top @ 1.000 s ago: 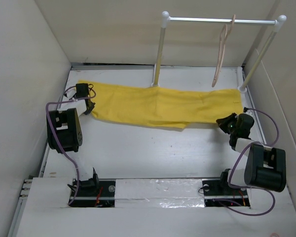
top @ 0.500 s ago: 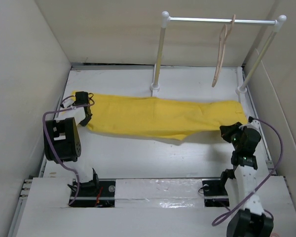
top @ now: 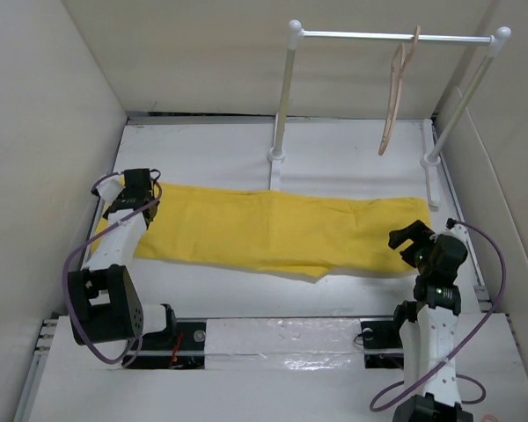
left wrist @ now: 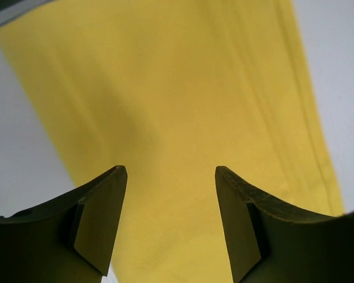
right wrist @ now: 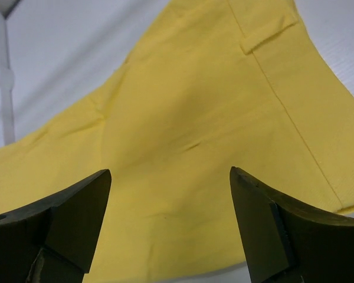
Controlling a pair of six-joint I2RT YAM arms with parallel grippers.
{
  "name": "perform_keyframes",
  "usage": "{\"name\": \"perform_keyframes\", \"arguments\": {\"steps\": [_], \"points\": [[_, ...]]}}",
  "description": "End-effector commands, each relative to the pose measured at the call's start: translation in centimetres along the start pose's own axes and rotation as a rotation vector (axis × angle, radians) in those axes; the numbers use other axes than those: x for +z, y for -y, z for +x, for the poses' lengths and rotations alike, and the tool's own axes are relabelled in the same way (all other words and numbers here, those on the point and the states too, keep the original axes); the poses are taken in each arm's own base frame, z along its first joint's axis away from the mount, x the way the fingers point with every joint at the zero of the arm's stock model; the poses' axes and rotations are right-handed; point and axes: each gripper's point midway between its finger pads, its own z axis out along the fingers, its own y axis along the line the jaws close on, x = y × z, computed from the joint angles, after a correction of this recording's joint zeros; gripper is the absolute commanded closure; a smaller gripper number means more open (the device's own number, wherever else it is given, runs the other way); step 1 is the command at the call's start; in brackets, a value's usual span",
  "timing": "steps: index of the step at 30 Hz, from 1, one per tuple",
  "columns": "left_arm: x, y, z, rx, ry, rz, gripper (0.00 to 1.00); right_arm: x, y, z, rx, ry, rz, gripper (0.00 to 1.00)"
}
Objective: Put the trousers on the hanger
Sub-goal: Fold the trousers at the center of the board.
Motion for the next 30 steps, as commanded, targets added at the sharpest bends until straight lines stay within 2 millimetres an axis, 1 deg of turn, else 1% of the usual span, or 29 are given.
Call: {"name": "perform_keyframes", "arguments": {"steps": [1,2,3,4,5,6,7,8,9,10,11,12,13,14,15,16,17,18,19,20,21,22,23,24,25,26,28,30], "points": [[-3.1,5.4,-1.4,0.014,0.044,0.207,0.41,0.6,0.4,-2.3,-0.009,0.045,0.049,0.12],[-4.2,7.1,-1.8,0.020,0.062,0.269,0.44,1.1,1.1,-1.7,0.009,0.019,0.074,0.12],[-5.6,8.5,-1.6,0.034,0.068,0.328,0.46,1.2,1.4,-1.9,0.028,0.029,0.084,0.12],[-7.6,10.5,-0.3,0.076,0.063,0.406,0.50,1.4,1.6,-1.8,0.036,0.031,0.093,0.12],[-9.3,12.2,-0.2,0.082,0.075,0.475,0.55,1.4,2.3,-1.8,0.049,0.042,0.120,0.12],[-10.7,13.5,0.6,0.101,0.069,0.531,0.60,1.2,2.8,-1.5,0.061,0.039,0.147,0.12],[-13.2,15.2,2.6,0.146,0.050,0.614,0.73,0.9,3.7,-1.9,0.067,0.061,0.196,0.13],[-15.0,16.5,3.1,0.152,0.055,0.677,0.81,0.7,4.0,-2.0,0.071,0.074,0.212,0.13],[-16.4,17.4,4.1,0.169,0.049,0.720,0.87,0.5,4.1,-2.5,0.087,0.111,0.215,0.14],[-17.7,18.0,5.1,0.187,0.042,0.760,0.99,0.3,4.1,-2.6,0.097,0.123,0.221,0.15],[-20.4,18.9,7.4,0.220,0.025,0.841,1.00,-0.1,4.9,-3.2,0.105,0.158,0.270,0.15],[-21.5,19.2,8.2,0.231,0.027,0.874,1.00,-0.4,5.1,-3.7,0.113,0.183,0.286,0.15],[-22.6,19.3,9.2,0.245,0.025,0.908,1.00,-0.6,5.8,-4.1,0.119,0.209,0.328,0.16],[-24.8,19.5,11.3,0.265,0.013,0.980,1.00,-0.8,6.0,-4.5,0.122,0.220,0.346,0.16],[-25.8,19.3,11.3,0.252,0.037,1.001,1.00,-0.9,6.3,-4.6,0.132,0.226,0.369,0.16],[-26.6,19.1,11.8,0.262,0.049,1.025,1.00,-0.9,6.6,-4.8,0.140,0.226,0.394,0.16],[-27.1,18.9,12.4,0.260,0.056,1.053,1.00,-1.0,7.5,-5.0,0.163,0.239,0.436,0.16],[-28.3,18.5,12.6,0.254,0.063,1.087,1.00,-0.9,7.8,-5.1,0.171,0.233,0.449,0.16],[-28.5,18.2,12.7,0.259,0.073,1.103,1.00,-0.6,8.5,-4.5,0.186,0.200,0.477,0.16],[-28.3,18.1,13.0,0.255,0.073,1.120,1.00,-0.4,8.9,-4.1,0.205,0.183,0.489,0.16],[-28.9,17.9,13.0,0.251,0.060,1.156,1.00,-0.4,9.9,-4.1,0.225,0.179,0.514,0.17],[-28.9,17.8,13.1,0.257,0.062,1.169,1.00,-0.3,10.4,-3.6,0.241,0.160,0.528,0.17],[-28.7,17.6,13.6,0.271,0.063,1.185,1.00,0.1,11.0,-2.1,0.266,0.102,0.532,0.17],[-28.9,17.5,13.8,0.278,0.055,1.201,1.00,-0.2,11.5,-2.1,0.284,0.093,0.544,0.17],[-28.9,17.4,14.0,0.285,0.052,1.210,1.00,-0.2,11.5,-2.2,0.293,0.092,0.538,0.17],[-28.6,17.2,14.4,0.305,0.060,1.218,1.00,-0.1,11.8,-2.0,0.301,0.090,0.538,0.17],[-28.1,17.1,14.6,0.320,0.071,1.213,0.99,-0.2,12.4,-3.1,0.315,0.147,0.546,0.18],[-27.1,16.8,14.7,0.330,0.089,1.180,0.99,0.2,12.7,-3.4,0.327,0.156,0.536,0.18]]}}
